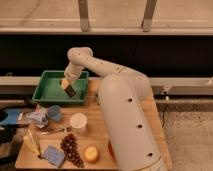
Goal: Wipe tray with eraser
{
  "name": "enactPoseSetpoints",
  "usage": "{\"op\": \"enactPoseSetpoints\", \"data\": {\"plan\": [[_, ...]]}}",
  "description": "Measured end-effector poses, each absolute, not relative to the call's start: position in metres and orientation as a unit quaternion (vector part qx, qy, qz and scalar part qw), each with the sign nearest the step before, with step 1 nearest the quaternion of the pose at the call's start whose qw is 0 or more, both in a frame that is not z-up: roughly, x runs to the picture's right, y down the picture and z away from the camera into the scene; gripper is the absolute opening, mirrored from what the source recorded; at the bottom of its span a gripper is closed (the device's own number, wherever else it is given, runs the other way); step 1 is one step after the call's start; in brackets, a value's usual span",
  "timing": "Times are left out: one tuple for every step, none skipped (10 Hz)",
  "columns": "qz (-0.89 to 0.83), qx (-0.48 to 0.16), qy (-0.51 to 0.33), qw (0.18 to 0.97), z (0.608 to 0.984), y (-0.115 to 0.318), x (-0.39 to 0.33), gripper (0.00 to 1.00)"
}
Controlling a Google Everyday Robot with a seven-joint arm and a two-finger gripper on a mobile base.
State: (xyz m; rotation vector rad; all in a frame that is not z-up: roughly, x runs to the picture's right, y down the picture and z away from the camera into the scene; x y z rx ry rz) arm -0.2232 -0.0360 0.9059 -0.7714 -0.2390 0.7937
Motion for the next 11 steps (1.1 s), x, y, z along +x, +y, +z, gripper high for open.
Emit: {"op": "enactPoseSetpoints", "data": {"plan": [[0.377, -0.365, -0.114, 0.844, 0.91, -0.037, -0.222, 0.0], [0.378, -0.366, -0.112, 0.843, 0.916, -0.036, -0.219, 0.0], [0.378, -0.367, -0.108, 0.843, 0.922, -0.034, -0.22, 0.0], [0.378, -0.365, -0.103, 0.845, 0.926, -0.032, -0.222, 0.0], [0.376, -0.357, -0.089, 0.85, 0.931, -0.031, -0.222, 0.0], [0.375, -0.349, -0.076, 0.855, 0.935, -0.033, -0.22, 0.0], [0.373, -0.339, -0.065, 0.861, 0.938, -0.039, -0.214, 0.0], [0.371, -0.33, -0.055, 0.866, 0.942, -0.045, -0.209, 0.0], [0.37, -0.323, -0.044, 0.87, 0.946, -0.052, -0.202, 0.0], [0.366, -0.319, -0.035, 0.873, 0.953, -0.06, -0.196, 0.0], [0.359, -0.318, -0.028, 0.877, 0.96, -0.068, -0.19, 0.0]]}}
